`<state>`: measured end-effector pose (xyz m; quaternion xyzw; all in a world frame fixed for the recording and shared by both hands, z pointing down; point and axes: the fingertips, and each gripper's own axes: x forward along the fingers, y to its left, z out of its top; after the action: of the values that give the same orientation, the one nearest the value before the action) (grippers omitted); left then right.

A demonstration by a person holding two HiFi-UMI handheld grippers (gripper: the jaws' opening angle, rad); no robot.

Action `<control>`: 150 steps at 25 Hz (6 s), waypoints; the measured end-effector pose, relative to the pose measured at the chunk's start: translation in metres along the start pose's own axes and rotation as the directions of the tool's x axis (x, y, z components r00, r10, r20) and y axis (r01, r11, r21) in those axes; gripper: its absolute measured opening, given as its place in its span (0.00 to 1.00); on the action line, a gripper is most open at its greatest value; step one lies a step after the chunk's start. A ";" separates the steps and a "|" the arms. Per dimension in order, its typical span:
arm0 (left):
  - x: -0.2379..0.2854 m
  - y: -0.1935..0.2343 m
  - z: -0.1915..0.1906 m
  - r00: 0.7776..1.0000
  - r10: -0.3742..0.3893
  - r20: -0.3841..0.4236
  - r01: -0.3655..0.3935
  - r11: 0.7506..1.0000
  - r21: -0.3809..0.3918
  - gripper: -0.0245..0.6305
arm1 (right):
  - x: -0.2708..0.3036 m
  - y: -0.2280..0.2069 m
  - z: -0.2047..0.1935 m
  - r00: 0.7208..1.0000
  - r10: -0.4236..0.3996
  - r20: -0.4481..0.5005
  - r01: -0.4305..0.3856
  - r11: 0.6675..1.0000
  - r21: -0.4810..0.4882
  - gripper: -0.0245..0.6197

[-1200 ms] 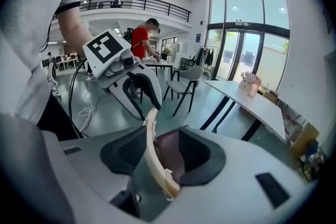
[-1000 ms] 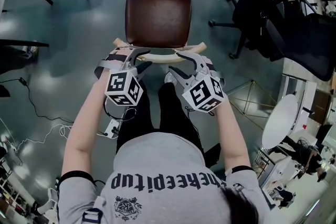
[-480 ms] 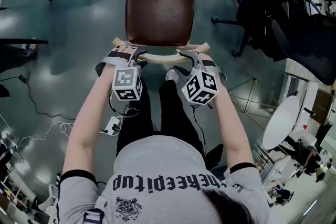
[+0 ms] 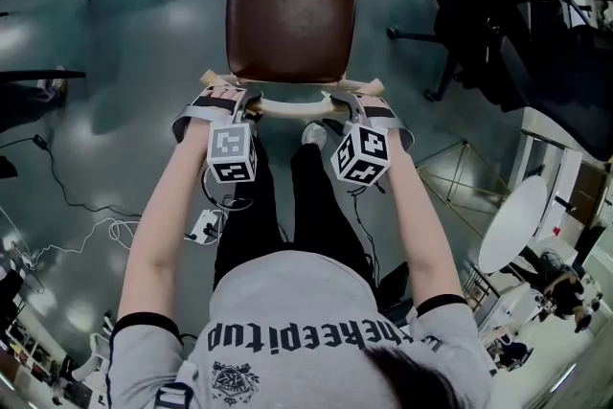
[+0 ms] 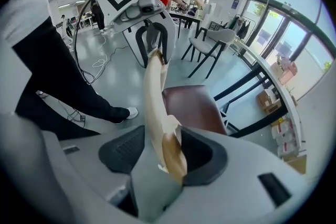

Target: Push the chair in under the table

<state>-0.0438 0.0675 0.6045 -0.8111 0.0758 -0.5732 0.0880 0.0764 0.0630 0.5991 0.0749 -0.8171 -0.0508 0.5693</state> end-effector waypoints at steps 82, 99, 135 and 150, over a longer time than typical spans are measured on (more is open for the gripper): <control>0.032 0.140 -0.021 0.997 0.007 0.083 -0.019 0.988 0.150 0.32 | 0.038 -0.138 0.011 0.975 -0.204 -0.088 0.210 0.975 0.069 0.38; 0.039 0.179 -0.027 0.998 -0.006 0.065 -0.004 0.988 0.152 0.32 | 0.046 -0.175 0.016 0.972 -0.229 -0.052 0.232 0.971 0.053 0.39; 0.064 0.267 -0.027 0.999 -0.012 0.047 0.006 0.994 0.111 0.32 | 0.063 -0.270 0.010 0.978 -0.208 0.000 0.208 0.978 0.014 0.39; 0.070 0.285 -0.022 0.999 -0.003 0.052 -0.002 0.995 0.100 0.32 | 0.066 -0.292 0.004 0.980 -0.198 -0.004 0.198 0.980 -0.001 0.39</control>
<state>-0.0478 -0.2268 0.6107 -0.8205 0.0446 -0.5548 0.1304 0.0691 -0.2364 0.6095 0.1556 -0.8044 -0.1074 0.5632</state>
